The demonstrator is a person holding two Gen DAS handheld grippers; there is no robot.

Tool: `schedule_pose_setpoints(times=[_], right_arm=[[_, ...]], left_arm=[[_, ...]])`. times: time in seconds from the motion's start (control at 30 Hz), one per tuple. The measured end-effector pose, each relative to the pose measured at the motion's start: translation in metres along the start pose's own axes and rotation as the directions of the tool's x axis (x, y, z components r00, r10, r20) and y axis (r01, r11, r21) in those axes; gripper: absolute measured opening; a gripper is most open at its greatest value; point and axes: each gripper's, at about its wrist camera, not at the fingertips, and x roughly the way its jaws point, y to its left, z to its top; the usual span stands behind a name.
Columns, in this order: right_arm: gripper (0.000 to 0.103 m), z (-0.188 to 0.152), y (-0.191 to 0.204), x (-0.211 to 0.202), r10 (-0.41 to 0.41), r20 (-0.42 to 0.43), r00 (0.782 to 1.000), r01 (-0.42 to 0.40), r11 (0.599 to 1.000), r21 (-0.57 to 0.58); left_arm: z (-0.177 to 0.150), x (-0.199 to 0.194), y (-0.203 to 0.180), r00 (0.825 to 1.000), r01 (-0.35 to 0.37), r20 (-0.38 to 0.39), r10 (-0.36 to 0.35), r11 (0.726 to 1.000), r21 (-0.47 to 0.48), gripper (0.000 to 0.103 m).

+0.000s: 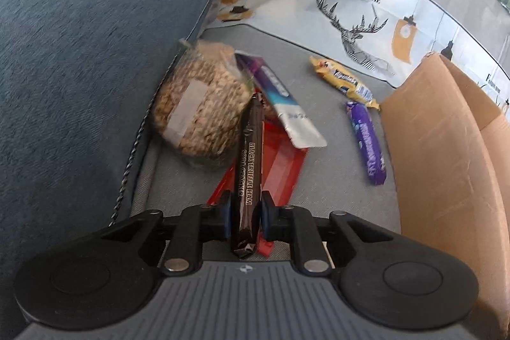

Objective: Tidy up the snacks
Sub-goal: 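Grasp the dark brown biscuit packet with left gripper while right grasps clear cracker bag, then lift both snacks to the box and open the right gripper over it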

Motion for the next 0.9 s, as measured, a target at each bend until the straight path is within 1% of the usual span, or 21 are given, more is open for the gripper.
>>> schedule_pose_setpoints(times=[0.07, 0.17, 0.2, 0.27, 0.3, 0.43, 0.5, 0.57, 0.67, 0.77, 0.9], right_arm=[[0.039, 0.0, -0.001, 0.001, 0.001, -0.001, 1.0, -0.001, 1.0, 0.007], [0.04, 0.001, -0.004, 0.001, 0.005, -0.003, 1.0, -0.005, 1.0, 0.028], [0.04, 0.001, -0.004, 0.002, 0.006, -0.004, 1.0, -0.006, 0.999, 0.032], [0.043, 0.002, -0.005, 0.002, 0.006, -0.007, 1.0, -0.006, 0.999, 0.034], [0.044, 0.002, -0.005, 0.003, 0.007, -0.01, 1.0, -0.007, 0.999, 0.037], [0.046, 0.001, -0.007, 0.008, 0.011, -0.034, 0.999, -0.01, 0.999, 0.044], [0.046, 0.0, -0.006, 0.009, 0.01, -0.044, 0.999, -0.008, 0.999, 0.039], [0.046, -0.001, -0.005, 0.011, 0.005, -0.052, 0.999, -0.004, 1.0, 0.03], [0.039, -0.001, -0.004, 0.011, -0.002, -0.054, 0.999, 0.003, 1.0, 0.014], [0.038, -0.002, -0.004, 0.008, 0.0, -0.042, 0.999, 0.0, 1.0, 0.012], [0.038, 0.0, -0.003, -0.003, -0.007, 0.006, 1.0, 0.007, 1.0, 0.013]], left_arm=[[0.001, -0.002, 0.004, 1.0, -0.007, 0.008, 0.007, 1.0, -0.015, 0.039], [0.001, -0.001, 0.005, 1.0, -0.014, 0.017, 0.014, 0.999, -0.031, 0.05], [0.002, 0.0, 0.003, 1.0, -0.019, 0.018, 0.019, 1.0, -0.025, 0.052], [0.003, 0.004, -0.004, 0.999, -0.038, 0.015, 0.038, 0.999, 0.007, 0.062], [0.004, 0.007, -0.007, 0.999, -0.053, 0.013, 0.053, 0.998, 0.028, 0.063], [0.002, 0.017, -0.02, 0.995, -0.096, -0.001, 0.097, 0.988, 0.12, 0.063], [0.001, 0.018, -0.022, 0.995, -0.098, -0.003, 0.099, 0.986, 0.134, 0.06], [0.002, 0.016, -0.02, 0.997, -0.079, -0.003, 0.08, 0.989, 0.127, 0.044], [0.001, 0.013, -0.021, 0.997, -0.078, 0.0, 0.079, 0.988, 0.133, 0.043], [0.002, 0.005, -0.022, 0.997, -0.072, 0.011, 0.071, 0.988, 0.136, 0.043], [0.007, -0.011, -0.021, 0.997, -0.07, 0.047, 0.064, 0.99, 0.119, 0.042]])
